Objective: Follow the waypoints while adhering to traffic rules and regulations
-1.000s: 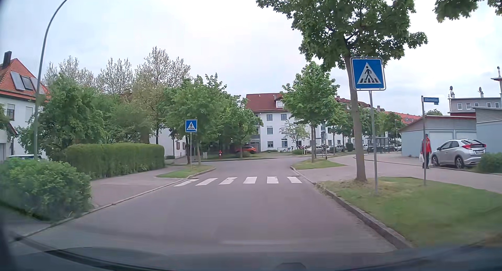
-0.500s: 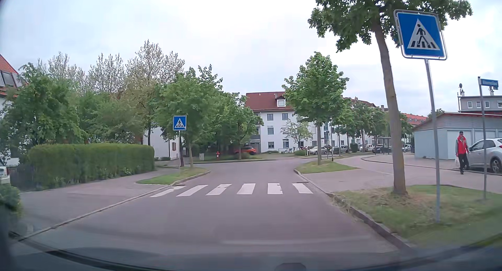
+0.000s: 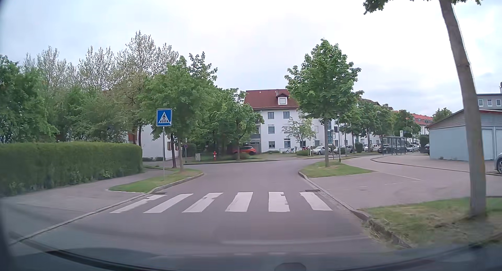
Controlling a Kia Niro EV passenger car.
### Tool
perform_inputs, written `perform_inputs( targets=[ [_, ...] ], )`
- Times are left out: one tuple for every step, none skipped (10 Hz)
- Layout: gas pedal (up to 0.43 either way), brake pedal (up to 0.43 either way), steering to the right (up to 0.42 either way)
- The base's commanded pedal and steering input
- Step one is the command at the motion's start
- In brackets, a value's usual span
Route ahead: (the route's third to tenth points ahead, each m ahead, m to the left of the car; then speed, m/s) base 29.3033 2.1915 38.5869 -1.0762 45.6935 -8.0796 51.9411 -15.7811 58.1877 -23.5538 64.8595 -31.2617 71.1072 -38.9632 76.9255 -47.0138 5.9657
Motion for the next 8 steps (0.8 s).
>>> perform_inputs(
  targets=[
    [0.039, 0.000, -0.004],
    [0.039, 0.000, -0.004],
    [0.039, 0.000, -0.004],
    [0.028, 0.000, -0.004],
    [0.000, 0.000, -0.004],
    [0.000, 0.000, -0.004],
    [0.000, 0.000, -0.004],
    [0.000, 0.000, -0.004]
  ],
)
